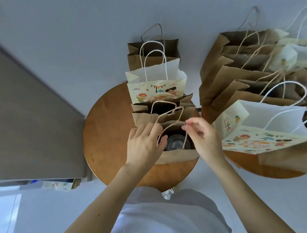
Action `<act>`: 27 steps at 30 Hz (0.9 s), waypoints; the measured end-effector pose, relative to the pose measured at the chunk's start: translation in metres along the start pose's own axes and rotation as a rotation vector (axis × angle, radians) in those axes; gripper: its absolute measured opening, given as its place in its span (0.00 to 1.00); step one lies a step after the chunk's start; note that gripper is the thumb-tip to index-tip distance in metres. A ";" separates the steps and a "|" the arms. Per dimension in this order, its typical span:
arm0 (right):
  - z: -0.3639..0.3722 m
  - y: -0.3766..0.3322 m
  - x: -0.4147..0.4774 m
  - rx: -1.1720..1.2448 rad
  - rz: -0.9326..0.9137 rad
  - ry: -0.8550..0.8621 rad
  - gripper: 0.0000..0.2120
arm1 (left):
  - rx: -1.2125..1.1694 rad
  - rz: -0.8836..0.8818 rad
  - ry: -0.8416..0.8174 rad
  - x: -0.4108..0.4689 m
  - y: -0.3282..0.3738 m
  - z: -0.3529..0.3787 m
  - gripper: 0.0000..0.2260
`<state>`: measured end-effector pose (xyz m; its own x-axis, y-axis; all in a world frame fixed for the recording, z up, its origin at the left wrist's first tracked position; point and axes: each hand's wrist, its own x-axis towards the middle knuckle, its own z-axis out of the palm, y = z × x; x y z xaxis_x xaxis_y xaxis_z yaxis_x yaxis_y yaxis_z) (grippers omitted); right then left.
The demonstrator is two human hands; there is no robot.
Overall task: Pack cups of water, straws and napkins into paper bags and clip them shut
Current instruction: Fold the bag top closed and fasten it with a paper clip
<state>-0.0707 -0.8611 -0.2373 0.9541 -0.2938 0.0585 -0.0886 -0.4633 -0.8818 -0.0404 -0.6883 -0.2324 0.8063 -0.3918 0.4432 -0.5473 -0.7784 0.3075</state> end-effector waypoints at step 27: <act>0.024 0.032 0.031 -0.243 -0.227 -0.147 0.08 | 0.094 -0.051 -0.204 -0.010 -0.016 0.062 0.09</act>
<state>-0.0372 -0.8645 -0.2752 0.9866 -0.0456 0.1564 0.0814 -0.6936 -0.7158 -0.0258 -0.7021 -0.2939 0.8663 -0.4343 0.2468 -0.4889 -0.8385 0.2407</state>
